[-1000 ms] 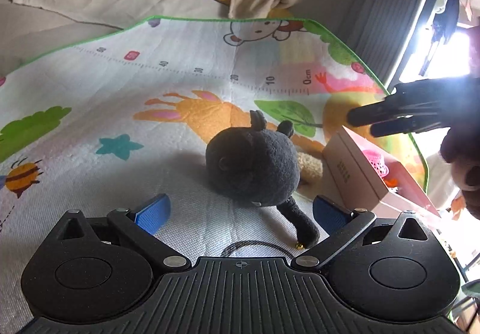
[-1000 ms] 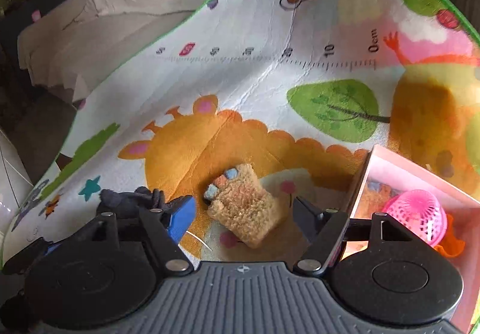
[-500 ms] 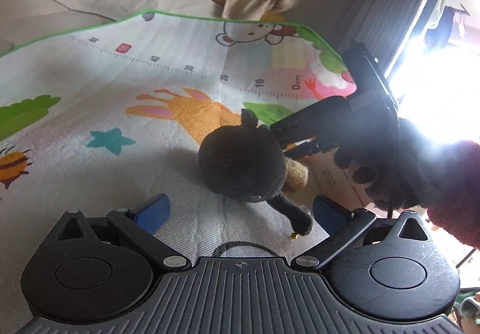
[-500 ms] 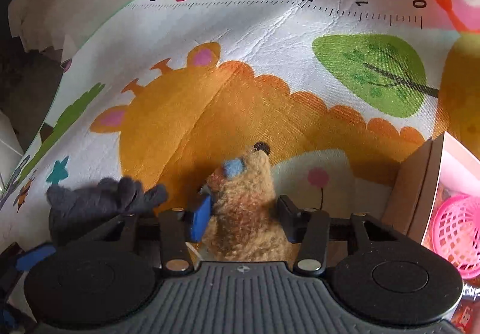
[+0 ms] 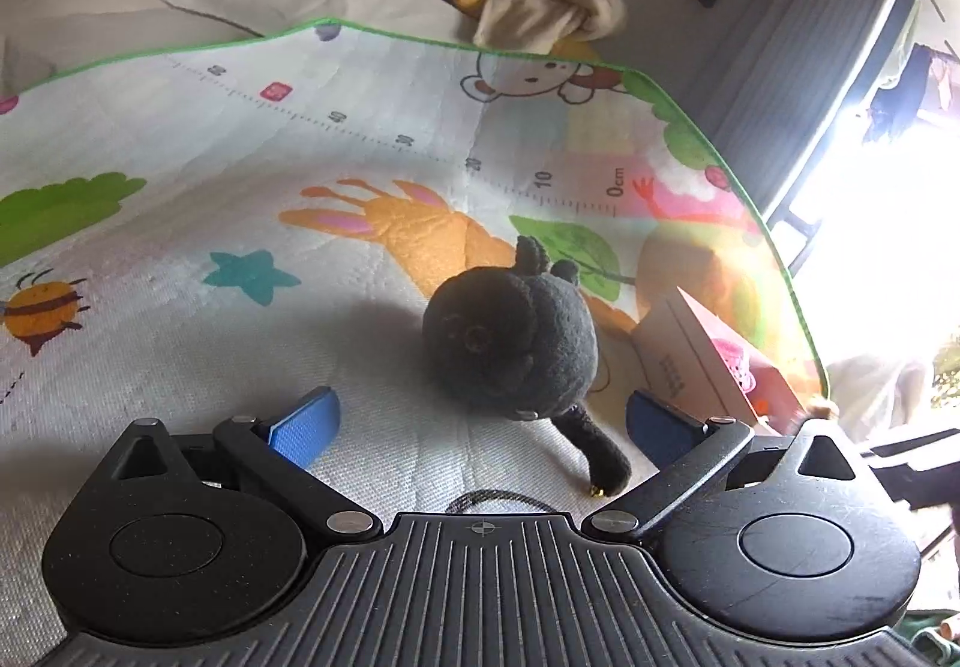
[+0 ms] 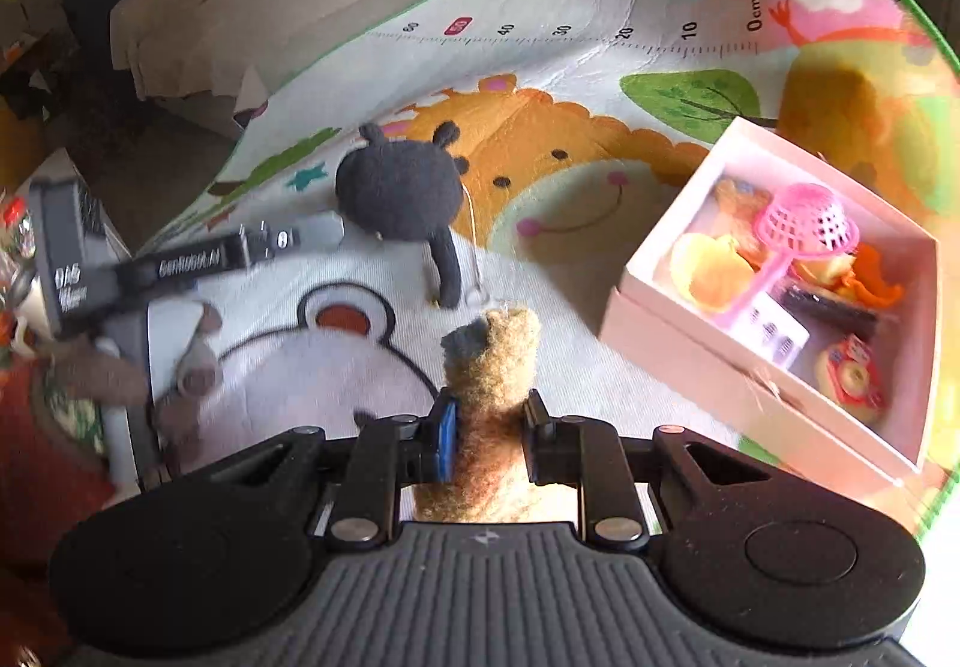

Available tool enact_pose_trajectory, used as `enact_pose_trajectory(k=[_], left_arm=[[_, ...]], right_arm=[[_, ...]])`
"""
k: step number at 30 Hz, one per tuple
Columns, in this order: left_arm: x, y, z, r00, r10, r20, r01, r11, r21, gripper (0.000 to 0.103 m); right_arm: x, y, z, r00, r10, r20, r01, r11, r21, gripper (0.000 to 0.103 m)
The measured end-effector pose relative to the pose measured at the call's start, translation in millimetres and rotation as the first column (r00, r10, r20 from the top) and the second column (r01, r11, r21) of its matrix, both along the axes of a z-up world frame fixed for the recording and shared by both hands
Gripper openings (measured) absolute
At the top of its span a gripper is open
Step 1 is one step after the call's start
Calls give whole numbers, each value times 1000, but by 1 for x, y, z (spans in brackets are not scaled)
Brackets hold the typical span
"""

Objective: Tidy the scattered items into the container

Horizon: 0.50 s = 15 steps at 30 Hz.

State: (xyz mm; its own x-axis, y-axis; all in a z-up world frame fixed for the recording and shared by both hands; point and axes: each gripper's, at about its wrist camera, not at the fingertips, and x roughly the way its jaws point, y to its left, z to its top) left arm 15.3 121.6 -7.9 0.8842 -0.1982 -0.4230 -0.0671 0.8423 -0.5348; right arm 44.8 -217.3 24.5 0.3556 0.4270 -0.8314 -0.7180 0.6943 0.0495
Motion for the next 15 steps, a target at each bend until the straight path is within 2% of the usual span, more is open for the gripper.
enact_pose_trajectory(k=[2,3,5,6,7,8,10,12,15], left_arm=[[1,-1,0,1000,0,-7,0,1000,11,103],[2,-1,0,1000,0,-12,0,1000,13,103],[4,-1,-1,1000,1,-19,-1,1000,13,103],[4,-1,-1,1000,3,-22,-3,1000,13,103],[4,-1,-1,1000,5,-24,-4,1000,15,103],[4,-1,-1,1000,6,-26,-5,1000,20,103],[5,-3,0,1000,7,-31,-6,999,32,103],[4,-4,0,999,7,-35,-6,999,41,103],[5,-7,1,999,12,-43,-9,998,62,103]], right_arm=[[-16,-19,-8,1000,-9,6,9,999,-41,23],[-22,-27,-14,1000,-17,9,17,998,-55,28],[-34,-43,-25,997,-48,64,51,997,-57,55],[-38,-50,-30,992,-75,104,79,996,-39,79],[-42,-58,-35,983,-108,146,111,994,-10,90],[-46,-64,-41,974,-141,179,141,990,15,91],[-48,-76,-54,961,-199,193,193,980,51,91],[-49,-89,-66,951,-262,167,247,963,106,92],[-52,-106,-76,926,-360,113,331,919,212,103]])
